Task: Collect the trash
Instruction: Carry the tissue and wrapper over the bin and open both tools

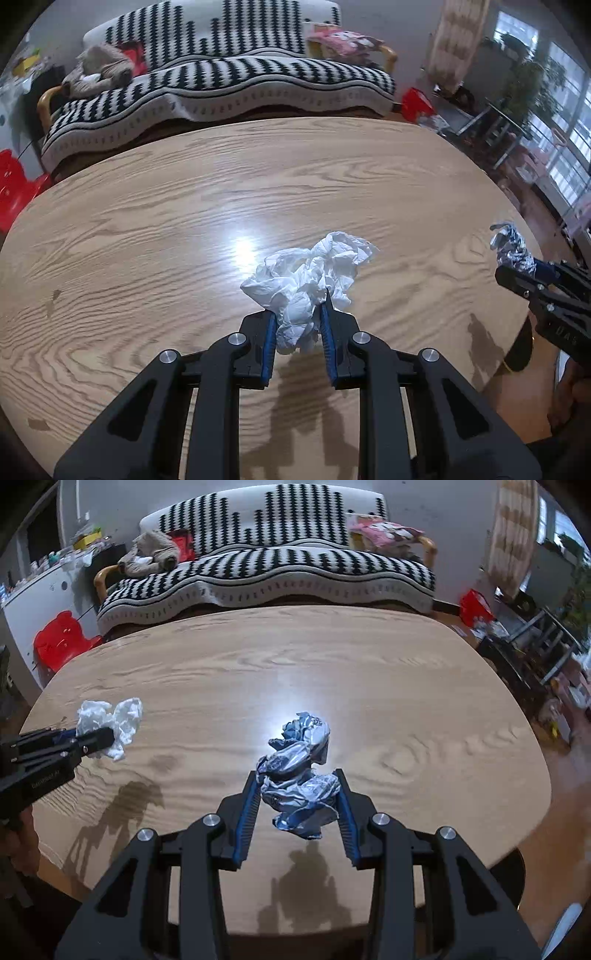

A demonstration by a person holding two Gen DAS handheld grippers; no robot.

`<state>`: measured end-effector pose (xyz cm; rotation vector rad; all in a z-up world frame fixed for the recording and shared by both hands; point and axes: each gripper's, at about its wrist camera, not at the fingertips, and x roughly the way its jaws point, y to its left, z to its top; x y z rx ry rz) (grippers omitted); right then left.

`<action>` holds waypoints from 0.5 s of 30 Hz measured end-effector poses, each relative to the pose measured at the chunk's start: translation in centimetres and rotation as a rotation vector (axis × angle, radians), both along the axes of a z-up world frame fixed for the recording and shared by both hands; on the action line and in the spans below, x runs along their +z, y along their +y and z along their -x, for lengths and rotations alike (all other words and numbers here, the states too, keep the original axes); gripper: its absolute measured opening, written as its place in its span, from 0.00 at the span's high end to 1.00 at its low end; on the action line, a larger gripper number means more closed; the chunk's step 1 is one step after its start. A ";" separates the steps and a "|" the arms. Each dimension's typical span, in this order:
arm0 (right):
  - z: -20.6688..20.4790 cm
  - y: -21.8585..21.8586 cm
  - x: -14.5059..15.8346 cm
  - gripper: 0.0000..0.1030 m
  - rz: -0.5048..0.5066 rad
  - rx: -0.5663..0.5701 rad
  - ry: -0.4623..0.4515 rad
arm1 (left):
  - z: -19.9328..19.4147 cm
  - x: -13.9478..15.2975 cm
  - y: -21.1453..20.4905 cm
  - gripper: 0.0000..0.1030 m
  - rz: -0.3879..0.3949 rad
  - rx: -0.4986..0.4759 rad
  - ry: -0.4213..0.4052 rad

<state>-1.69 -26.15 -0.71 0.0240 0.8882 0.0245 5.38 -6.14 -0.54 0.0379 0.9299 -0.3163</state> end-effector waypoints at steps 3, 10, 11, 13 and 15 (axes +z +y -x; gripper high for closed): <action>1.6 -2.1 -0.1 0.62 -0.020 -0.030 -0.005 | 0.7 0.2 -1.7 0.80 -0.003 -0.026 -0.009; 4.1 -6.3 0.4 0.61 -0.043 -0.094 -0.027 | 1.6 0.2 -7.3 0.80 -0.009 -0.106 -0.024; 4.5 -7.2 0.5 0.61 -0.047 -0.106 -0.030 | 1.6 0.2 -8.0 0.80 -0.004 -0.115 -0.024; 5.2 -8.5 0.7 0.61 -0.050 -0.129 -0.037 | 1.9 0.3 -10.4 0.80 0.006 -0.154 -0.028; 6.2 -10.7 1.0 0.61 -0.062 -0.162 -0.041 | 2.2 0.4 -12.7 0.80 0.016 -0.187 -0.031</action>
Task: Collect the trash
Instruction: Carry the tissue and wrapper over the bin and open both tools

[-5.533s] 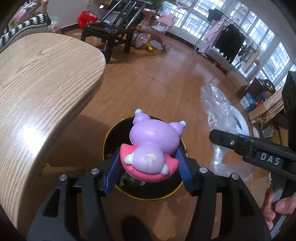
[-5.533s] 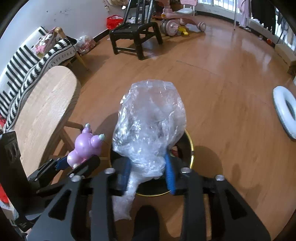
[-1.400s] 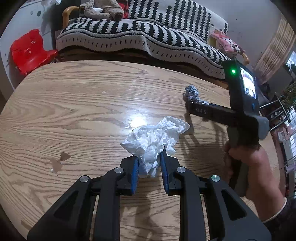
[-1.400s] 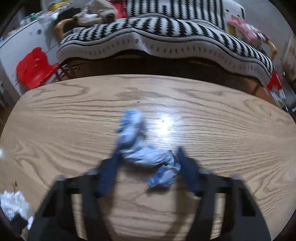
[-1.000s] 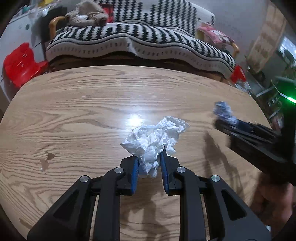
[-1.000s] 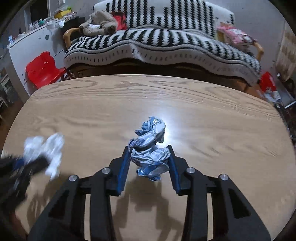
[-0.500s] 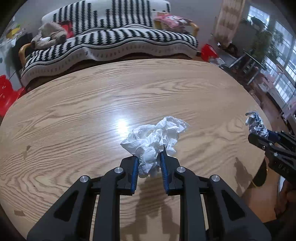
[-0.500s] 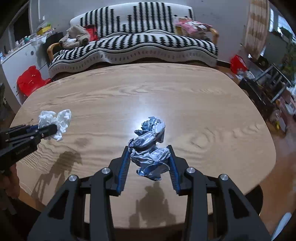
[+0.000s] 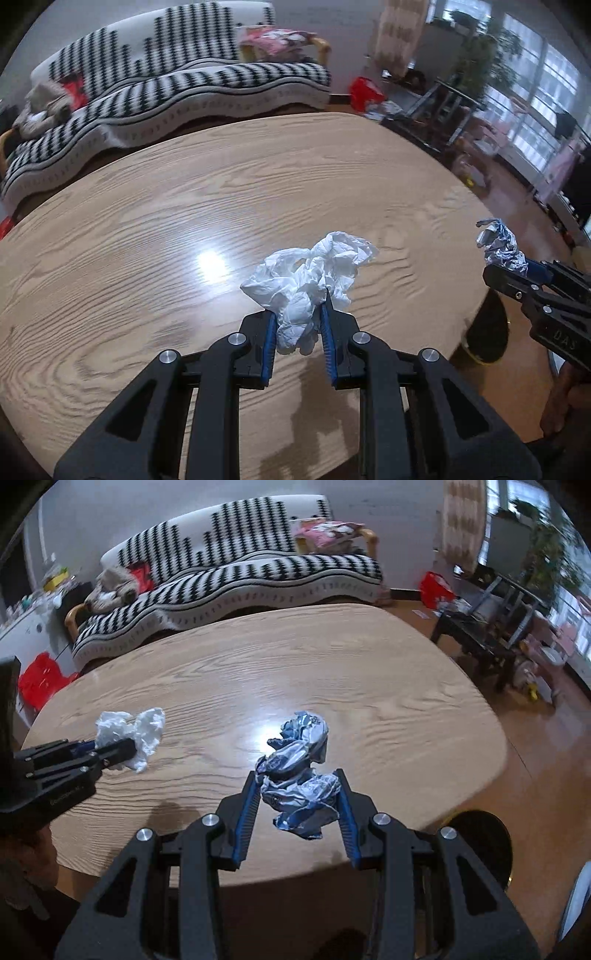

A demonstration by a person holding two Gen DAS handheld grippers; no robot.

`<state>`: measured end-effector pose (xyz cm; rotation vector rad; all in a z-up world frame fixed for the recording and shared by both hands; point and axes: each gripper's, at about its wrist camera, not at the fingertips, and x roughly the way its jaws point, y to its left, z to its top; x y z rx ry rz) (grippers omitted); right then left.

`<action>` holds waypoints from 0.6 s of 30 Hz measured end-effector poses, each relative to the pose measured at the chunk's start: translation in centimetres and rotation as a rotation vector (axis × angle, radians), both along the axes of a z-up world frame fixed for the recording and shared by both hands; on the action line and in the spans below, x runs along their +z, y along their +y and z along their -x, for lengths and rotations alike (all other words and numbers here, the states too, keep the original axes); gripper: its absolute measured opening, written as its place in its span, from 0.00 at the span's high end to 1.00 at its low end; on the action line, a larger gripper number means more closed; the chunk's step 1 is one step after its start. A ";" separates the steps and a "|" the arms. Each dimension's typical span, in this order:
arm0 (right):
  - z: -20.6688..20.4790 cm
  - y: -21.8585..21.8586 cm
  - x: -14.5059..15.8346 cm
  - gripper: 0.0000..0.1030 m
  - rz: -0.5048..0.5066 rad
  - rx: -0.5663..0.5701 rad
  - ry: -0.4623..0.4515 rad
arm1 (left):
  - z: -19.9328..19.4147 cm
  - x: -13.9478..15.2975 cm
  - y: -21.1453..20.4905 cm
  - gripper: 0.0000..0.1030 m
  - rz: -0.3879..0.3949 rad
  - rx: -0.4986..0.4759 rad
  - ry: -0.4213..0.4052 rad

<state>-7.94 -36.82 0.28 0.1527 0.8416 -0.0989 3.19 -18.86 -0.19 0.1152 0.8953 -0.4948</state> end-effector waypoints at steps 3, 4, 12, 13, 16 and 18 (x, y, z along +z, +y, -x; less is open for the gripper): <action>1.6 -3.4 0.3 0.61 -0.016 -0.066 -0.001 | 0.9 -0.1 -4.0 0.80 0.022 -0.063 0.005; 2.4 -5.0 0.4 0.61 -0.021 -0.098 -0.004 | 1.2 -0.1 -5.1 0.80 0.028 -0.084 0.007; 8.3 -15.2 -0.7 0.61 -0.073 -0.324 0.013 | 5.1 -0.9 -16.0 0.80 0.093 -0.285 0.034; 9.2 -16.7 -1.1 0.61 -0.087 -0.359 0.017 | 5.5 -1.2 -17.4 0.80 0.092 -0.308 0.040; 11.5 -20.3 -2.0 0.61 -0.125 -0.444 0.026 | 6.2 -2.1 -20.8 0.80 0.104 -0.361 0.064; 12.8 -22.4 -2.8 0.61 -0.144 -0.497 0.030 | 6.7 -3.2 -23.2 0.80 0.093 -0.395 0.083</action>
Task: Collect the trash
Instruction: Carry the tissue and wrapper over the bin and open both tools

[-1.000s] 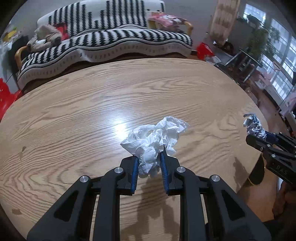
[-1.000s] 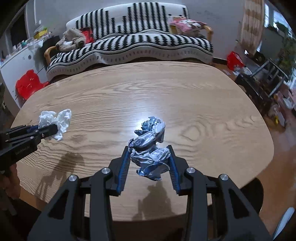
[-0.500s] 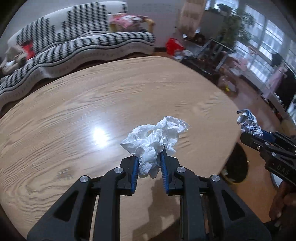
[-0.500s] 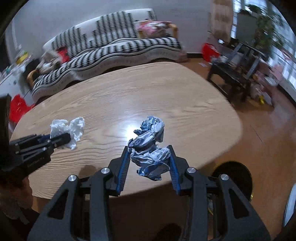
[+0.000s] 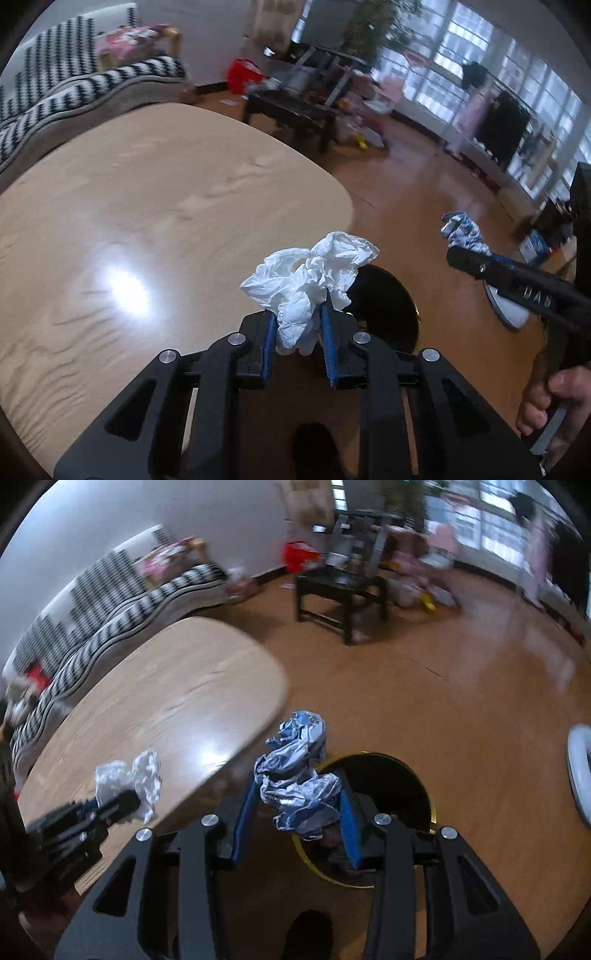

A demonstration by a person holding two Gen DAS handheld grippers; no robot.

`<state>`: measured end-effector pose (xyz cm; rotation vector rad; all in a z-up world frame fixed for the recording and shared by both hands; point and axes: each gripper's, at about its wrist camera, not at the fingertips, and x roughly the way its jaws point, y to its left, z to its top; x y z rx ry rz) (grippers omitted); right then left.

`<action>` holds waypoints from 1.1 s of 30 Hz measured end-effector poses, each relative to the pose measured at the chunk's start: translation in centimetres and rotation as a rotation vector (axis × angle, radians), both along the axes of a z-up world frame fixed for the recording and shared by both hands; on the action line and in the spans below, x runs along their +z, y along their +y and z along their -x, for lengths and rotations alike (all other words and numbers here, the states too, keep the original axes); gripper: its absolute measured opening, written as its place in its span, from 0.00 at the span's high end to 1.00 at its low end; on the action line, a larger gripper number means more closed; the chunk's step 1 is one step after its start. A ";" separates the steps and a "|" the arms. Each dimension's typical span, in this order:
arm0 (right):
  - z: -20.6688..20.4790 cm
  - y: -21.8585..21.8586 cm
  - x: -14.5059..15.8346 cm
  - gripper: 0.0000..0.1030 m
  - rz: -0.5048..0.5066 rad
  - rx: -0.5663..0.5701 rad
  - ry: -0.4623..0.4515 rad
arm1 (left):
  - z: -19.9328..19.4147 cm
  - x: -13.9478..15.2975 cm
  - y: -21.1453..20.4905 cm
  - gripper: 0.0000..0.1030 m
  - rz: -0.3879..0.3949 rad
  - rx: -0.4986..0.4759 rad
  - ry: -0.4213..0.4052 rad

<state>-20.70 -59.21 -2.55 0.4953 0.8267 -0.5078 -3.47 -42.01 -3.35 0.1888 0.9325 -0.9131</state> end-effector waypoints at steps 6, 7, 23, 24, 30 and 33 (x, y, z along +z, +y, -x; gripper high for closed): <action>2.4 -4.8 -3.0 0.61 -0.091 -0.128 0.038 | 1.4 -2.4 -4.9 0.80 -0.010 -0.093 0.040; 2.7 -5.3 -3.4 0.61 -0.105 -0.137 0.041 | 1.6 -2.9 -5.7 0.80 -0.014 -0.106 0.045; 3.0 -7.1 -4.3 0.60 -0.145 -0.195 0.046 | 2.2 -6.3 -12.0 0.79 -0.037 -0.175 0.121; 3.1 -7.0 -4.3 0.60 -0.146 -0.196 0.045 | 2.3 -6.4 -12.1 0.79 -0.037 -0.176 0.125; 3.0 -7.3 -4.4 0.56 -0.144 -0.198 0.045 | 2.9 -6.8 -13.1 0.74 -0.032 -0.201 0.128; 3.4 -7.6 -4.5 0.41 -0.141 -0.206 0.049 | 3.0 -6.9 -13.4 0.52 -0.029 -0.206 0.120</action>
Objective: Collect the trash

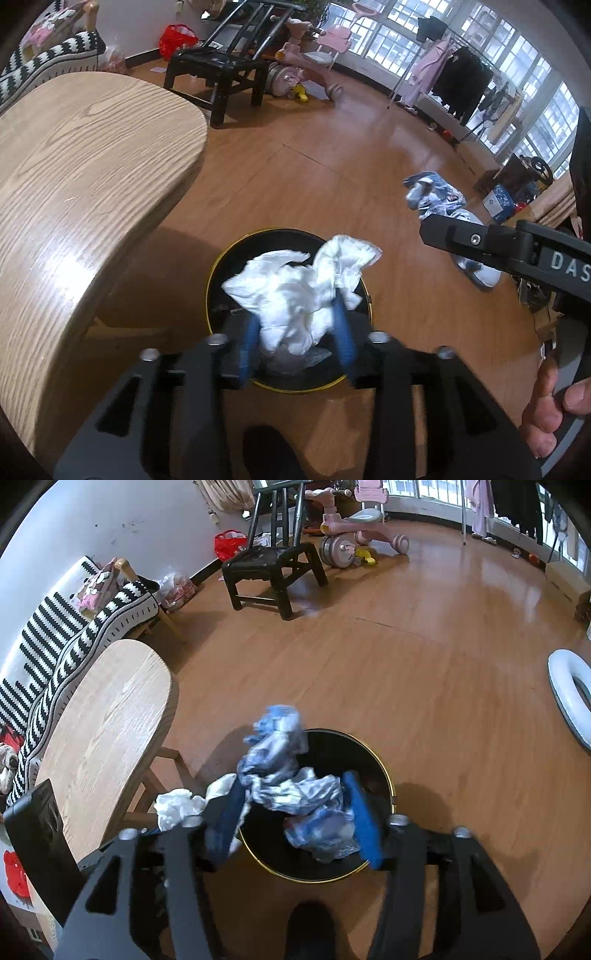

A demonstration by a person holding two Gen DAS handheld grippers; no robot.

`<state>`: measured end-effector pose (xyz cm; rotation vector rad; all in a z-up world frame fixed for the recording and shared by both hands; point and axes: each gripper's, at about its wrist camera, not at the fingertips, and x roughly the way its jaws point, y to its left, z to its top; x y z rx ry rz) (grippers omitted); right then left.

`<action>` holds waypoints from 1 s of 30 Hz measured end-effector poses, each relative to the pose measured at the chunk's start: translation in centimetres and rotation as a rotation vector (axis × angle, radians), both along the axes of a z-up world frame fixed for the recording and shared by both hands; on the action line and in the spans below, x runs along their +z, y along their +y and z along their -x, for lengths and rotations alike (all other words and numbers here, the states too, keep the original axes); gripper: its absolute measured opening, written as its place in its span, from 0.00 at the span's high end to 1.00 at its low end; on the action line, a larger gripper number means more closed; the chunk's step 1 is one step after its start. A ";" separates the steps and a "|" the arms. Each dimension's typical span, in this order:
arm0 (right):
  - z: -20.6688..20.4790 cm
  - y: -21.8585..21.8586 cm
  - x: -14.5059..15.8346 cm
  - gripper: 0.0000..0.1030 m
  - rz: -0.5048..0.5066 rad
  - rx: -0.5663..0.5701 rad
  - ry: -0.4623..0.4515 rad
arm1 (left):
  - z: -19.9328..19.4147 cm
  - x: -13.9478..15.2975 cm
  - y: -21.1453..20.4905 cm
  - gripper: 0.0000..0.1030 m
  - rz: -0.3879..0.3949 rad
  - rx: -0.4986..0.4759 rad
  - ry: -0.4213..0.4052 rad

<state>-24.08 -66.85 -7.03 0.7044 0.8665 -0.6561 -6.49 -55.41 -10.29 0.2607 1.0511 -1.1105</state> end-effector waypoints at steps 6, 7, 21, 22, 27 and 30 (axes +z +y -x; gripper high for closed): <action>0.7 -0.4 0.2 0.39 0.000 -0.016 -0.022 | 0.3 0.3 -0.2 0.35 0.003 -0.007 -0.031; 0.8 -0.3 0.3 0.38 0.002 -0.017 -0.023 | 0.3 0.4 -0.1 0.33 0.003 -0.005 -0.036; -2.7 4.9 5.5 0.08 0.146 0.083 -0.131 | -2.3 8.0 11.0 0.08 0.000 0.191 -0.253; -3.5 6.1 6.4 0.07 0.160 0.113 -0.158 | -2.7 8.6 12.6 0.08 -0.007 0.220 -0.279; -8.5 13.6 9.1 0.07 0.206 0.306 -0.218 | -5.7 12.1 24.6 0.08 -0.053 0.441 -0.393; -11.7 19.3 10.1 0.07 0.236 0.447 -0.231 | -7.0 13.3 31.5 0.08 -0.052 0.576 -0.395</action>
